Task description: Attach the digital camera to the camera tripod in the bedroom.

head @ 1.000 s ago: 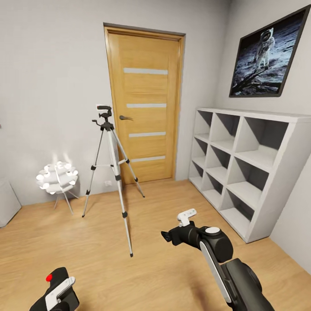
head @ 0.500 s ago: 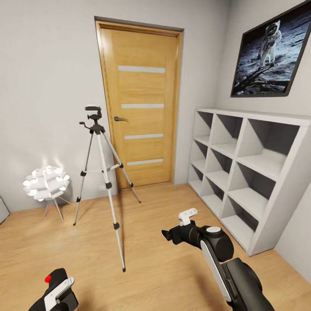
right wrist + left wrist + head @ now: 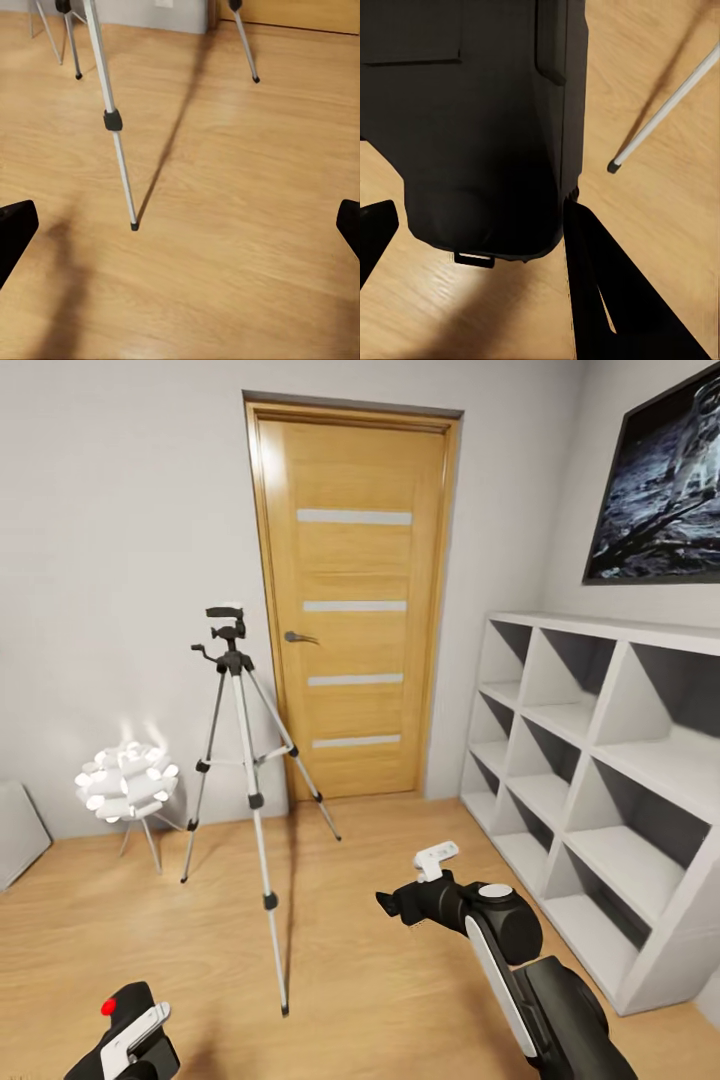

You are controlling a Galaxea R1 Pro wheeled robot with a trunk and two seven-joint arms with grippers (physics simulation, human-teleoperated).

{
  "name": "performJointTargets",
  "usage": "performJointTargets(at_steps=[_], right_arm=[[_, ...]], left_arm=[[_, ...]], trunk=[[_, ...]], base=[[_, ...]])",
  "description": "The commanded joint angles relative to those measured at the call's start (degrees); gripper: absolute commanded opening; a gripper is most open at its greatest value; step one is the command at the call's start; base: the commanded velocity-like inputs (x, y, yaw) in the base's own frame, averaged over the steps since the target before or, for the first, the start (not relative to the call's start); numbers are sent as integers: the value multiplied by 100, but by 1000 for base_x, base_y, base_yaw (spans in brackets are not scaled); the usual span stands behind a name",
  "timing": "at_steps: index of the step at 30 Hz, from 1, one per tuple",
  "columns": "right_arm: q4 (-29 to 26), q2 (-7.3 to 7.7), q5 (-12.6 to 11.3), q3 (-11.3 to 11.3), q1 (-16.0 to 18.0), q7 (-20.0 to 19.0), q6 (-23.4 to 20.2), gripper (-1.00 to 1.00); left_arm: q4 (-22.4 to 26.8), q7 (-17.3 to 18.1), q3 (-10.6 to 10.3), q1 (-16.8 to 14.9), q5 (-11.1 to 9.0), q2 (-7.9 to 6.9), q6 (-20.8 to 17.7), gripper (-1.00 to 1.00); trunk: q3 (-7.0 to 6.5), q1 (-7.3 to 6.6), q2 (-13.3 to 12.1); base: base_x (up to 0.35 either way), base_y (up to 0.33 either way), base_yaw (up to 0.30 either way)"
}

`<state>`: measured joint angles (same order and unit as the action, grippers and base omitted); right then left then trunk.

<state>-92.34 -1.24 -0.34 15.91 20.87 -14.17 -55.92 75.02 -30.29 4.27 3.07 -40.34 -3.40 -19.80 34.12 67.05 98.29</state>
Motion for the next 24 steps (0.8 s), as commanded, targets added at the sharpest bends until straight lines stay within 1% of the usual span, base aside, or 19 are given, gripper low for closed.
performJointTargets(at_steps=[1,7,10,13,24], right_arm=[[-3,-1,-1,0,4,-7,-25,100],[-3,5,-1,0,10,-7,-24,100],[-3,7,-1,0,11,-7,-24,100],[-3,8,-1,0,14,-7,-24,100],[-3,10,-1,-6,22,-7,-24,100]], left_arm=[[16,-30,1,1,-18,-1,-33,-100],[10,-31,2,1,-18,-2,-33,-100],[9,-26,3,1,-19,-2,-33,-100],[8,-28,8,1,-23,4,-33,-100],[59,-12,2,1,-35,12,-33,-100]], trunk=[[5,2,3],[5,2,3],[5,2,3],[5,2,3],[-193,-239,-439]], base=[[241,-254,275],[208,-225,277],[95,-102,215],[49,-52,113],[15,-16,34]])
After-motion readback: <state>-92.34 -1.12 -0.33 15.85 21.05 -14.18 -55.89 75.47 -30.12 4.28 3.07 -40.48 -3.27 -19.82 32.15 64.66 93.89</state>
